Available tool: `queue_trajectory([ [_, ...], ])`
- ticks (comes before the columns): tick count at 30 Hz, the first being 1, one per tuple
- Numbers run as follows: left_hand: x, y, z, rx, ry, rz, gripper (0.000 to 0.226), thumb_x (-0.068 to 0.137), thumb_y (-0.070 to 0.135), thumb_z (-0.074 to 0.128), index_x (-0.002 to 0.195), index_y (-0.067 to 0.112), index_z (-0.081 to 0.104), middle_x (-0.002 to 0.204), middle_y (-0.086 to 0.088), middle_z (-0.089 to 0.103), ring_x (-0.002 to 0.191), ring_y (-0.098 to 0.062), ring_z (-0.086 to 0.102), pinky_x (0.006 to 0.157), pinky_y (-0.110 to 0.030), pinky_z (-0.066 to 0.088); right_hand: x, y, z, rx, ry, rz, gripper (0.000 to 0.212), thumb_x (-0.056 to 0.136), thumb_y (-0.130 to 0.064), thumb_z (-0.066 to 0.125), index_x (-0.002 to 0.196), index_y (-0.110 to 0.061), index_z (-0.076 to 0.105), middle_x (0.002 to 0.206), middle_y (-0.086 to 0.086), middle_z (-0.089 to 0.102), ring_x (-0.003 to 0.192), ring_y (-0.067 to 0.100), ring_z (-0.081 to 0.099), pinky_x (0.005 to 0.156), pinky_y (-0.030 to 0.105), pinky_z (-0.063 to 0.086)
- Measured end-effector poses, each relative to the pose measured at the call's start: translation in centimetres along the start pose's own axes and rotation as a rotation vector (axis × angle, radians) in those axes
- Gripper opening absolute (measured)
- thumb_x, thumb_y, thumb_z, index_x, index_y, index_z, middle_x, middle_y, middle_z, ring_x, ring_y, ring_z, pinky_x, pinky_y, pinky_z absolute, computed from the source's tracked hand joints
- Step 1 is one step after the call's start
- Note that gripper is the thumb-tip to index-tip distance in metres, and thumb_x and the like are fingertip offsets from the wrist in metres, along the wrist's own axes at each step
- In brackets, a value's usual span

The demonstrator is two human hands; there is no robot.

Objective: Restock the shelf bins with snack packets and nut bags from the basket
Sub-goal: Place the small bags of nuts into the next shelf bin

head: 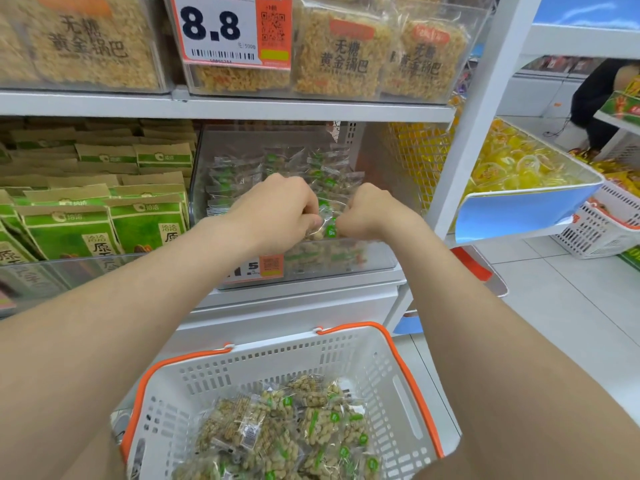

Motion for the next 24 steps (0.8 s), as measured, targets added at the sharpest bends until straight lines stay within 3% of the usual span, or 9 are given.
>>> queue_trajectory([
  [3,0.0,0.4,1.1,0.118,-0.020,0.009,0.020,0.101,0.038,0.064,0.088,0.028,0.075,0.086,-0.003,0.074,0.085,-0.033,0.067,0.079,-0.045,0.057,0.1,0.7,-0.3,0.062,-0.001,0.009,0.009,0.081,-0.019,0.057,0.079,-0.011,0.053,0.075,0.008,0.051,0.058,0.023,0.044,0.052,0.025,0.039],
  [5,0.2,0.5,1.4,0.141,-0.017,-0.002,0.017,0.101,0.039,0.065,0.089,0.030,0.074,0.091,-0.005,0.074,0.087,-0.036,0.067,0.079,-0.046,0.057,0.0,1.0,-0.3,0.127,0.010,0.025,0.009,0.072,-0.020,0.057,0.075,-0.014,0.051,0.070,0.005,0.047,0.056,0.022,0.042,0.051,0.026,0.038],
  [8,-0.1,0.5,1.0,0.132,0.003,0.003,0.019,0.098,0.036,0.065,0.085,0.028,0.075,0.085,-0.002,0.073,0.082,-0.034,0.068,0.075,-0.045,0.060,0.1,1.6,-0.5,0.286,0.052,0.034,0.057,0.055,-0.028,0.077,0.105,-0.012,0.054,0.094,0.001,0.057,0.078,0.018,0.058,0.060,0.029,0.050],
  [12,-0.6,1.1,0.0,0.125,0.129,0.017,0.020,0.091,0.041,0.069,0.104,0.026,0.069,0.106,0.000,0.061,0.100,-0.027,0.060,0.084,-0.044,0.055,-0.3,1.7,-1.3,0.384,0.109,0.055,0.099,0.073,-0.048,0.082,0.150,-0.012,0.030,0.130,0.003,0.053,0.117,0.027,0.057,0.090,0.042,0.054],
  [15,-0.2,1.5,0.2,0.241,0.124,0.067,0.064,0.089,0.054,0.065,0.139,0.018,0.048,0.135,-0.007,0.048,0.125,-0.032,0.047,0.102,-0.048,0.042,-0.7,1.2,-1.2,0.320,0.150,0.064,0.093,0.088,-0.060,0.063,0.154,-0.004,0.029,0.147,0.013,0.048,0.127,0.033,0.053,0.090,0.038,0.043],
  [17,0.1,0.9,1.1,0.287,0.021,-0.003,0.088,0.092,0.069,0.053,0.156,0.013,0.031,0.155,-0.012,0.039,0.140,-0.037,0.039,0.114,-0.051,0.035,-0.6,0.9,-1.1,0.343,0.235,0.056,0.071,0.091,-0.061,0.056,0.132,-0.003,0.051,0.133,0.012,0.058,0.106,0.030,0.059,0.085,0.036,0.042],
  [19,0.1,-0.1,2.2,0.345,-0.121,-0.073,0.101,0.093,0.082,0.032,0.163,0.011,0.017,0.165,-0.015,0.031,0.149,-0.039,0.032,0.121,-0.053,0.029,-0.1,0.4,-1.1,0.391,0.295,0.058,0.058,0.092,-0.059,0.052,0.118,-0.007,0.057,0.124,0.010,0.062,0.097,0.027,0.059,0.083,0.036,0.043],
  [22,0.4,-0.8,2.4,0.375,-0.228,-0.033,0.107,0.091,0.086,0.021,0.166,0.010,0.008,0.170,-0.015,0.025,0.153,-0.038,0.028,0.122,-0.054,0.029,1.4,0.1,-0.8,0.527,0.207,0.106,0.072,0.092,-0.057,0.053,0.144,-0.007,0.047,0.138,0.010,0.054,0.116,0.030,0.054,0.096,0.039,0.043],
  [24,0.6,-1.2,1.7,0.365,-0.224,0.010,0.108,0.088,0.089,0.023,0.166,0.014,0.013,0.166,-0.013,0.034,0.148,-0.036,0.038,0.118,-0.054,0.036,2.4,0.3,-0.6,0.672,0.129,0.150,0.083,0.084,-0.055,0.056,0.153,-0.011,0.040,0.146,0.008,0.050,0.127,0.033,0.053,0.105,0.048,0.044],
])
Point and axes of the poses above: each hand's wrist, its own x-axis towards the middle knuckle, its own z-axis out of the palm, y = z × x, the point moved 4 cm from there along x, towards the middle knuckle
